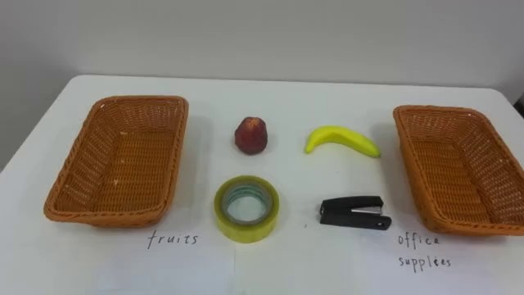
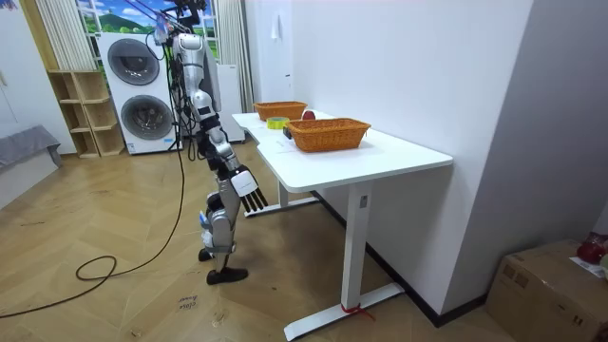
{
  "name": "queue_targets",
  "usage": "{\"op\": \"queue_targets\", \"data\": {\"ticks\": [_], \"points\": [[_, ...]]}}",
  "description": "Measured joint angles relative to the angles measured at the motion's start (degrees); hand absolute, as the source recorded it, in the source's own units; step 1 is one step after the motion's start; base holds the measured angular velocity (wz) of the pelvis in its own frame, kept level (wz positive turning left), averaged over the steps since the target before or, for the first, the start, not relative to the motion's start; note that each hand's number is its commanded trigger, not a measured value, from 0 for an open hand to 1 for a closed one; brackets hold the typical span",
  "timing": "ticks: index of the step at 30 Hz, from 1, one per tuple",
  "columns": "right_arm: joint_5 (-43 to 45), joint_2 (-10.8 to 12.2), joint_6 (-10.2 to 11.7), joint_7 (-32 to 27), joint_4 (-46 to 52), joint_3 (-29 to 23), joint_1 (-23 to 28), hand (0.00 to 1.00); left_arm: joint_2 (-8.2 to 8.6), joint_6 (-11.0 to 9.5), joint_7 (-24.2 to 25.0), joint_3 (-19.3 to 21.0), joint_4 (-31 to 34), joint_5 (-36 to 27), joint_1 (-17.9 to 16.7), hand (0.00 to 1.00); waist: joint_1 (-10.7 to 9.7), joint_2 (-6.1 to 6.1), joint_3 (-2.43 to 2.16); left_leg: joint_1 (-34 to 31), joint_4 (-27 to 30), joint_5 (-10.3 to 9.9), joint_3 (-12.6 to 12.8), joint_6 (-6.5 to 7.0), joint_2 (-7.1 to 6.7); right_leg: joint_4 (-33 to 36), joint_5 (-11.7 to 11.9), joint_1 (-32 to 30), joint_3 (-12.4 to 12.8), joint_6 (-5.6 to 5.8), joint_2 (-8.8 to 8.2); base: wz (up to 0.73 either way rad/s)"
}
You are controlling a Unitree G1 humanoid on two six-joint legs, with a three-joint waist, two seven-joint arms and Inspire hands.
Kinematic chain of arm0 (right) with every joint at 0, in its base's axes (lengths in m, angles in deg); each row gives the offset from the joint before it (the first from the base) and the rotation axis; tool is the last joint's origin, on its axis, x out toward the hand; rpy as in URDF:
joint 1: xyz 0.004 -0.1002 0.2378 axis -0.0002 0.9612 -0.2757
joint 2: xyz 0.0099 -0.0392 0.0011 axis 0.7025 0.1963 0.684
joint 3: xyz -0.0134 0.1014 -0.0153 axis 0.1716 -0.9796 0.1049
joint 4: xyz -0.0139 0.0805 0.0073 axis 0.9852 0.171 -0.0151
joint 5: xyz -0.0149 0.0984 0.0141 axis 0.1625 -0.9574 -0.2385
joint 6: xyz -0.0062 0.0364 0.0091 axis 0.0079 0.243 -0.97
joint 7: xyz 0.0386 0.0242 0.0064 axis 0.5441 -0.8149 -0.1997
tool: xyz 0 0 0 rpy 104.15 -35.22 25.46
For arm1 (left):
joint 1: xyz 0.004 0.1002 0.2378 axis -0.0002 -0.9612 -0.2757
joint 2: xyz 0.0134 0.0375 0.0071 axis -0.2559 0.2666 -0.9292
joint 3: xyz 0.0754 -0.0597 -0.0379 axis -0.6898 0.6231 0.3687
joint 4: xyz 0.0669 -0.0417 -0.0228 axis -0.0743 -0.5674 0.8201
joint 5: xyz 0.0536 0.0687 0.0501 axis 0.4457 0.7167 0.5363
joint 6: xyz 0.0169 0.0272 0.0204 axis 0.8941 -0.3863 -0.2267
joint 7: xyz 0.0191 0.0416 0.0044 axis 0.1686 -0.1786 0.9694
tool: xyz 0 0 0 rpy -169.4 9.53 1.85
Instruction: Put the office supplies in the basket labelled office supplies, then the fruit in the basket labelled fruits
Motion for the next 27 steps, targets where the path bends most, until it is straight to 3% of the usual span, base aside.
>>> {"op": "queue_targets", "data": {"ticks": [8,18,22,27], "points": [[-2.29,0.01,0.00,0.00,-0.33,0.14,0.11,0.00,0.00,0.00,0.01,0.04,0.19,0.53,0.30,0.00,-0.06,0.11,-0.10,0.03,0.02,0.00,0.06,0.00,0.03,-0.33,0.01,0.07,0.54,0.00,0.11,0.00],[-7.68,0.20,-0.27,-0.60,-2.54,-0.47,0.94,0.00,0.02,0.17,0.00,0.16,0.16,0.03,0.23,0.00,-0.20,-0.51,0.21,0.27,-0.12,0.00,0.48,0.00,-0.19,0.20,0.01,-0.06,0.69,-0.01,0.12,0.00],[-9.91,0.38,-0.73,-0.61,-2.51,-2.93,1.34,0.00,-0.21,0.18,0.04,0.24,-0.32,-0.02,0.05,0.00,-1.02,-0.71,0.22,0.32,-0.13,0.00,0.44,0.00,0.05,0.24,0.01,-0.14,0.82,-0.01,0.08,0.00],[-14.84,0.36,-0.70,-1.62,-2.42,-5.57,2.14,0.00,-0.18,-0.01,0.15,0.53,-1.03,-0.18,-0.02,0.00,-1.77,-0.90,-0.13,0.15,0.09,0.00,1.34,0.00,0.13,0.28,-0.05,-1.08,2.36,-0.08,0.34,-0.12]]}}
